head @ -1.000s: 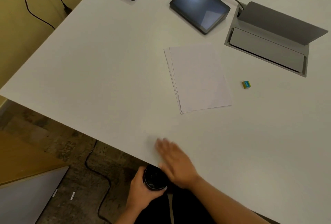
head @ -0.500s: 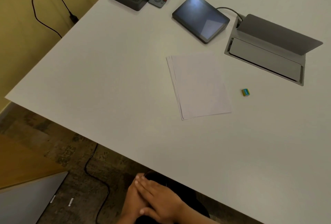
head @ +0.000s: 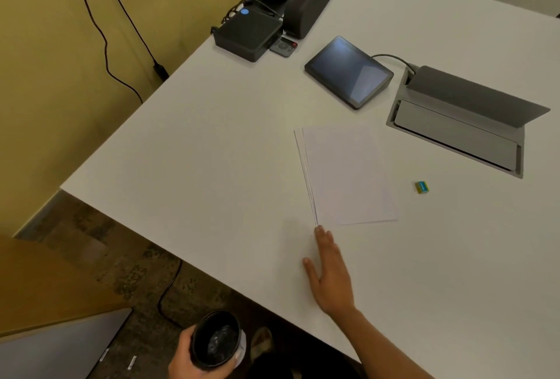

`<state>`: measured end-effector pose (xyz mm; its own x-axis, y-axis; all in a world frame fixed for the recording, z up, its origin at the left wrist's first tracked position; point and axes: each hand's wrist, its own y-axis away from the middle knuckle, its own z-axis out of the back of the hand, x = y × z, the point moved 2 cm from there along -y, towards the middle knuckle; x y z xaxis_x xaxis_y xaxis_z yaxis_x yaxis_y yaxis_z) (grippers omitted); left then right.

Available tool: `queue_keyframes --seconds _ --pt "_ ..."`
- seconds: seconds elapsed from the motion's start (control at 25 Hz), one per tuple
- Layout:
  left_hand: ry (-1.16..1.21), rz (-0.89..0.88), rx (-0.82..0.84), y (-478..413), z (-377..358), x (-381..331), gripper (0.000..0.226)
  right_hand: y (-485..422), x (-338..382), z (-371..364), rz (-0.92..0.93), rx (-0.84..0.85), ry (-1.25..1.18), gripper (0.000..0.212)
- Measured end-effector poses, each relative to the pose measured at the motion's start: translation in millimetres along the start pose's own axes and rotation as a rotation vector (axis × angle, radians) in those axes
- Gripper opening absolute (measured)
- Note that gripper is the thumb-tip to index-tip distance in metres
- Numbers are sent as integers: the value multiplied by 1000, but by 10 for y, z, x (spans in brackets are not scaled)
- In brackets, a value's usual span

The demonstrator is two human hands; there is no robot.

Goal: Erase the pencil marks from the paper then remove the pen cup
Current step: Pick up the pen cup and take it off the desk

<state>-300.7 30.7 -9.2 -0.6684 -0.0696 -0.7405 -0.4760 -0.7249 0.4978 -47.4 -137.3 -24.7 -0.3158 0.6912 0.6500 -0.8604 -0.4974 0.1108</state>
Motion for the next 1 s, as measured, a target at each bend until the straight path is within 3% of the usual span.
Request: queue_keyframes --seconds 0.2,0.4,0.68,1.0 --pt "49 -97 -189 -242 31 -794 90 -370 -434 327 -256 -76 -110 84" --pt "188 -316 -127 -951 -499 -1683 72 -578 -777 470 -158 28 51 101" --pt "269 -341 -132 -1918 -1364 -2539 70 -758 -1066 492 -72 -60 198 67" --pt "241 -463 -154 -2465 -1795 -2802 76 -777 -1115 480 -124 -125 200 62"
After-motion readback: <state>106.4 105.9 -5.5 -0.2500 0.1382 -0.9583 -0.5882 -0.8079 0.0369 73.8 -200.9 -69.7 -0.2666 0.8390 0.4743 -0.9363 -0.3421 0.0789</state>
